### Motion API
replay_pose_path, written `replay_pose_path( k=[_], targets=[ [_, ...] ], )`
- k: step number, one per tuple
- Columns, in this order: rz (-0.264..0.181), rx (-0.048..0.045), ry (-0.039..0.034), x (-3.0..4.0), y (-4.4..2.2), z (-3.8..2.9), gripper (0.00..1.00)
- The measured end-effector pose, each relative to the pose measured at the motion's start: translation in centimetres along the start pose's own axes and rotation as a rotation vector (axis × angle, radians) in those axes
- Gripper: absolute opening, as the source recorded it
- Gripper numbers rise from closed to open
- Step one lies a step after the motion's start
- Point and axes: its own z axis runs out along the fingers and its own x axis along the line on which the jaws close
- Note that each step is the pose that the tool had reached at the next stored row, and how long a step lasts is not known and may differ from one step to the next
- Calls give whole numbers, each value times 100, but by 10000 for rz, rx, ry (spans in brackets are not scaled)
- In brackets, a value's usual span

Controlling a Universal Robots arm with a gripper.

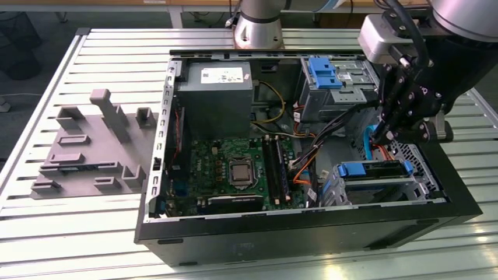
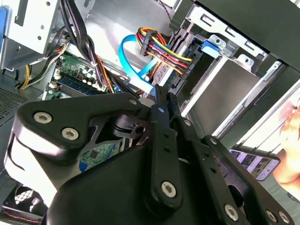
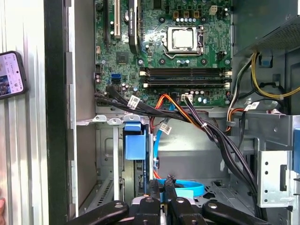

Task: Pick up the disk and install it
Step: 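Insert the second disk wire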

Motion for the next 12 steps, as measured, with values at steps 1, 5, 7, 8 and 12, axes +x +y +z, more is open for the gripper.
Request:
replay_pose_path(
  k=[1, 5, 7, 8, 12],
  targets=[
    [2, 1, 2, 5, 0, 3, 16],
    [14, 1, 0, 55, -1, 16, 16],
    [15, 0, 0, 77, -2, 27, 16],
    [14, 0, 1, 87, -2, 35, 16],
    [14, 0, 0, 110, -2, 92, 16]
  ],
)
